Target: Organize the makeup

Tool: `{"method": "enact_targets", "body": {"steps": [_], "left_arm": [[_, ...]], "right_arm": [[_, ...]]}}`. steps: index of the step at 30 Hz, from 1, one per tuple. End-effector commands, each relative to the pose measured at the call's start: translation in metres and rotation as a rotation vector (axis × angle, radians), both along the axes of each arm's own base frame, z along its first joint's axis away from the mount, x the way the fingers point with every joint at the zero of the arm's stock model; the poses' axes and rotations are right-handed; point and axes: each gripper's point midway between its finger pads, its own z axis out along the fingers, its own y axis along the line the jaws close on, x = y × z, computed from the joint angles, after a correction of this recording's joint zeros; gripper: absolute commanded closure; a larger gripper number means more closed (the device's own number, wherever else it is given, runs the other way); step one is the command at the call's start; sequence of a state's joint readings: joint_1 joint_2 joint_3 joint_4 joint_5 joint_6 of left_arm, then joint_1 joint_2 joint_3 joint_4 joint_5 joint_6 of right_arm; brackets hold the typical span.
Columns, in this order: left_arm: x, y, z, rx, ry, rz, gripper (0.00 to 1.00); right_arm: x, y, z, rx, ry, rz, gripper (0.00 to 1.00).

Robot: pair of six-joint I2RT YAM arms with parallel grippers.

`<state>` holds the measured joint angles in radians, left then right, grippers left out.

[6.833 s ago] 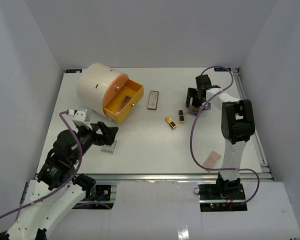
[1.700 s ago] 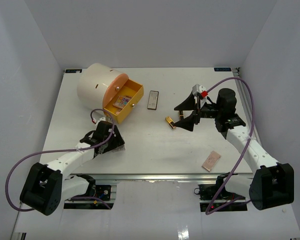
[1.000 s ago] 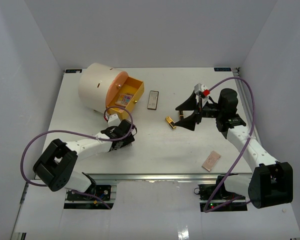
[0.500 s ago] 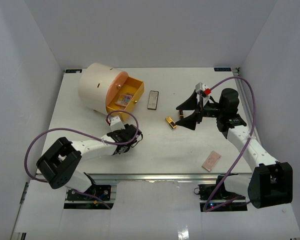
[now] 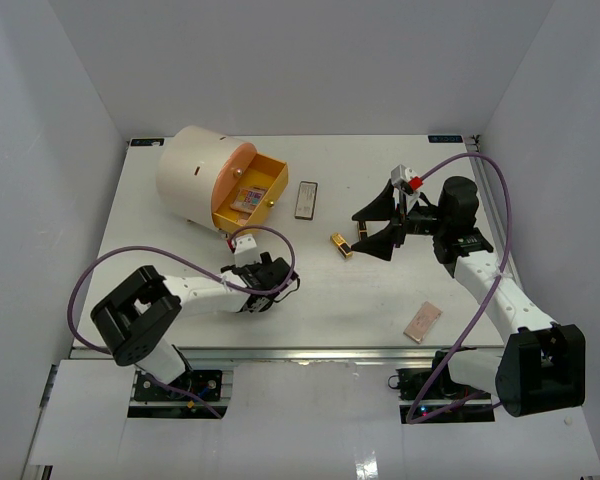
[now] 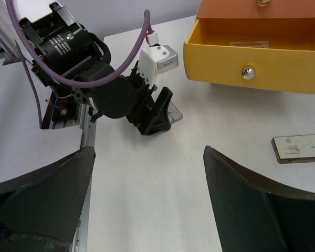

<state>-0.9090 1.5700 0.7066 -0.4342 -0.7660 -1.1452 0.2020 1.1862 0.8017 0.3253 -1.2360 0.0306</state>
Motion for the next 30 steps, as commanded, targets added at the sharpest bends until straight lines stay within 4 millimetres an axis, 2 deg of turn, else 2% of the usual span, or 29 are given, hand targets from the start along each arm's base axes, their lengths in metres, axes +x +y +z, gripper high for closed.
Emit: {"method": "enact_targets", "body": {"steps": [1,7,8,13,14,16,18,21,23,24,27,28,30], "left_arm": [[-0.122,0.019,-0.082,-0.051,0.57,0.041,0.18],[-0.133,0.02,-0.08,-0.077,0.557,0.05,0.29],[-0.134,0.019,-0.079,-0.081,0.553,0.047,0.36],[-0.138,0.011,-0.071,-0.114,0.523,0.012,0.84],[-0.138,0.006,-0.066,-0.13,0.509,-0.003,0.88],[-0.137,-0.001,-0.059,-0.142,0.492,-0.027,0.91],[-0.138,-0.016,-0.043,-0.167,0.458,-0.082,0.93],[-0.144,-0.028,-0.021,-0.147,0.416,-0.158,0.97],[-0.144,-0.049,0.004,-0.173,0.366,-0.218,0.98],[-0.147,-0.049,0.011,-0.159,0.351,-0.238,0.98],[-0.147,-0.067,0.047,-0.176,0.3,-0.302,0.98],[-0.142,-0.08,0.066,-0.2,0.264,-0.325,0.98],[-0.134,-0.086,0.093,-0.174,0.208,-0.386,0.98]], "right_arm": [[-0.005,-0.001,0.007,0.015,-0.043,0.019,0.1],[-0.005,-0.002,0.008,0.016,-0.045,0.017,0.1],[-0.005,-0.002,0.008,0.016,-0.046,0.016,0.1],[-0.004,-0.003,0.007,0.015,-0.039,0.011,0.1],[-0.004,-0.004,0.007,0.016,-0.042,0.009,0.1],[-0.004,-0.004,0.008,0.016,-0.043,0.005,0.1],[-0.003,-0.005,0.007,0.016,-0.041,0.002,0.1],[-0.002,-0.006,0.007,0.015,-0.042,-0.004,0.1],[-0.001,-0.007,0.007,0.016,-0.044,-0.008,0.1],[-0.001,-0.007,0.007,0.015,-0.043,-0.009,0.1],[0.001,-0.009,0.007,0.015,-0.046,-0.016,0.1],[0.001,-0.009,0.007,0.015,-0.046,-0.018,0.1],[0.002,-0.01,0.006,0.014,-0.042,-0.021,0.1]]}}
